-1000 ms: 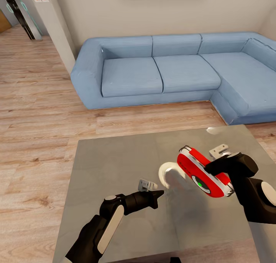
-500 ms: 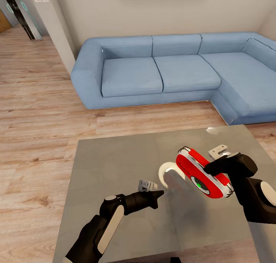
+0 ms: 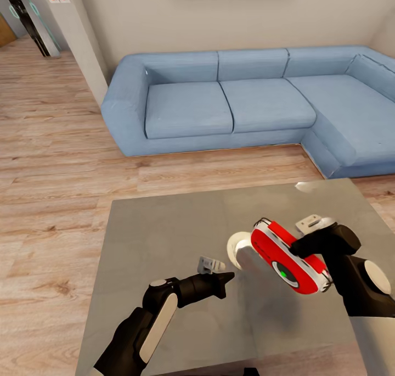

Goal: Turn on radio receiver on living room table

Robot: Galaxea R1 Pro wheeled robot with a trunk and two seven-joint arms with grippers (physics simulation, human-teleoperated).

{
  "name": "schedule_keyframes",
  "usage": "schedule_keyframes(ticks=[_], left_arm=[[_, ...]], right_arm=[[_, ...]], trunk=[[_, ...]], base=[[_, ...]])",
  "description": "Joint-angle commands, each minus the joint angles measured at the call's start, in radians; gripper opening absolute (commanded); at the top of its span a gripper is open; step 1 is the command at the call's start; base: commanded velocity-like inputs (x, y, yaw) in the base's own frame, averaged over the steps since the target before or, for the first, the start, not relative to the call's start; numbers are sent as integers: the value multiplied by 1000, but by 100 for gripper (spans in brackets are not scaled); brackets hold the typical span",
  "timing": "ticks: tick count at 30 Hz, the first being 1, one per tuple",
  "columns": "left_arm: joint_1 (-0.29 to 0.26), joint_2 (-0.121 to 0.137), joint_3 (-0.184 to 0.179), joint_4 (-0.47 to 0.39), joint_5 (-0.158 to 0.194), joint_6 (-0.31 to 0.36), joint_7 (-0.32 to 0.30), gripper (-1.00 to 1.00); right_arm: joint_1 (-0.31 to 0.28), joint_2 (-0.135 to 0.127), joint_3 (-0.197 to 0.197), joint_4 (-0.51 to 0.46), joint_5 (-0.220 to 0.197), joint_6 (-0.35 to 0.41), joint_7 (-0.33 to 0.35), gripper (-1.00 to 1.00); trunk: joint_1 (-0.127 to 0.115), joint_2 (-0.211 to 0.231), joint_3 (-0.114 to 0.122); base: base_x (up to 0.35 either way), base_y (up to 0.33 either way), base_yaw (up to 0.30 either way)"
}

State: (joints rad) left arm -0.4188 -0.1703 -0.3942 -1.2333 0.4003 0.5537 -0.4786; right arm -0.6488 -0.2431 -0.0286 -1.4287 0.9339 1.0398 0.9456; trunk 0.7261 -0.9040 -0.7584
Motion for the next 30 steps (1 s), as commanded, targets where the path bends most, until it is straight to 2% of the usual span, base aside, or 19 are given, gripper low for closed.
schedule_keyframes(ticks=[1,4,13,15,19,21,30], left_arm=[[0,0,0,0,0,0,0,-100],[0,0,1,0,0,0,0,-100],[0,0,0,0,0,0,0,-100],[0,0,0,0,0,0,0,-100],[0,0,0,0,0,0,0,-100],[0,0,0,0,0,0,0,-100],[0,0,0,1,0,0,0,-100]], right_arm=[[0,4,0,1,1,-4,0,-100],[0,26,-2,6,0,-38,-2,-100],[0,36,-7,5,-3,-78,-5,-100],[0,43,-8,5,-20,-88,-5,-100],[0,45,-25,5,-103,-116,-4,-100],[0,45,-38,5,-128,-124,-4,-100],[0,45,-60,7,-185,-153,1,-100]], trunk=[[0,0,0],[0,0,0],[0,0,0],[0,0,0],[0,0,0],[0,0,0],[0,0,0]], base=[[0,0,0],[0,0,0],[0,0,0],[0,0,0],[0,0,0],[0,0,0],[0,0,0]])
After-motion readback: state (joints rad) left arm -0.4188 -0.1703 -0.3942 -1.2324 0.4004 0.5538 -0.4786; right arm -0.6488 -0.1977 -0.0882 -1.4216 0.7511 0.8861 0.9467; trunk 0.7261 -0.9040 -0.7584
